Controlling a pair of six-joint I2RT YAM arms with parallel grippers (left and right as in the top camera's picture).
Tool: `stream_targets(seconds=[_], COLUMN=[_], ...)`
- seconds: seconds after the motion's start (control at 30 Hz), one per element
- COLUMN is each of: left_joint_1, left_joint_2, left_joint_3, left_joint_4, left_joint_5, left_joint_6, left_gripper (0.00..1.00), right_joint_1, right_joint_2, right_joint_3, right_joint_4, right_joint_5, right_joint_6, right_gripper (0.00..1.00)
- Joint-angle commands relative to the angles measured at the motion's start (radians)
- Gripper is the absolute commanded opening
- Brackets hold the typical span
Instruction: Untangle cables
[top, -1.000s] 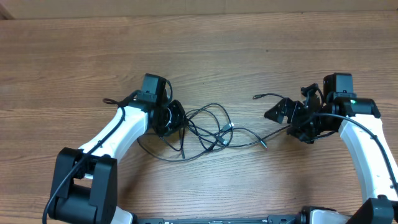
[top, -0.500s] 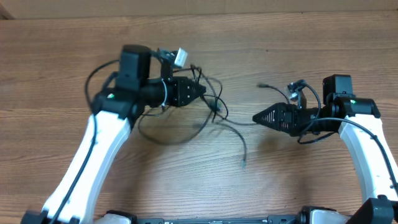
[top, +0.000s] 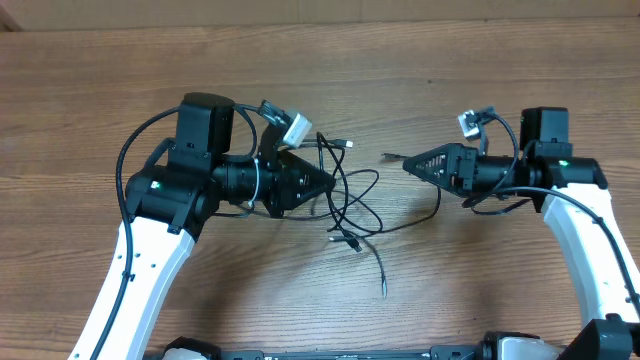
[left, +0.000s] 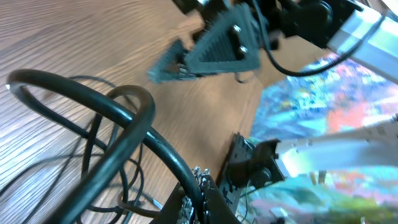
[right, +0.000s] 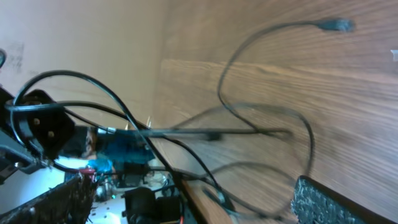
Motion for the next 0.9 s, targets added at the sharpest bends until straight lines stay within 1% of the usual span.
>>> stream_targets(seconds=[0.0,0.07,0.17,0.2,0.27,0.33,0.4,0.6,0.7,0.77,0.87], left_joint_1=[-0.013,-0.013,-0.013,-0.013,-0.013,-0.013,-0.013,-0.012,-0.012,-0.012,-0.010], left_joint_2=[-0.001,-0.001,-0.001,-0.001,-0.001,-0.001,-0.001,-0.002,-0.002,-0.002,-0.002], left_joint_3=[0.013,0.013,0.013,0.013,0.013,0.013,0.013,0.013,0.013,0.013,0.013], left_joint_4=[0.004,0.007,0.006,0.006,0.007,0.009,0.020,0.061,0.063,0.054,0.009], left_joint_5=[0.143,0.179,0.179,0.179,0.200,0.238,0.277,0.293,0.266,0.229,0.110], left_joint_6=[0.125,0.140,0.138,0.138,0.138,0.139,0.139,0.138,0.138,0.139,0.138], left_gripper=[0.04,0.04,0.04,0.04,0.04,0.04,0.04,0.04,0.04,0.04,0.04], right_joint_1=[0.069,0.116,0.183,0.203,0.236,0.262,0.283,0.365,0.401,0.403,0.373], right_joint_2=[-0.016,-0.016,-0.016,-0.016,-0.016,-0.016,-0.016,-0.016,-0.016,-0.016,-0.016], right_joint_3=[0.003,0.003,0.003,0.003,0.003,0.003,0.003,0.003,0.003,0.003,0.003], right_joint_4=[0.071,0.134,0.236,0.276,0.335,0.356,0.356,0.343,0.332,0.314,0.271], right_joint_5=[-0.033,-0.002,0.020,0.039,0.147,0.327,0.435,0.428,0.445,0.481,0.513], right_joint_6=[0.013,0.013,0.049,0.087,0.204,0.345,0.407,0.403,0.375,0.375,0.375], right_gripper=[1.00,1.00,1.00,1.00,1.00,1.00,1.00,1.00,1.00,1.00,1.00])
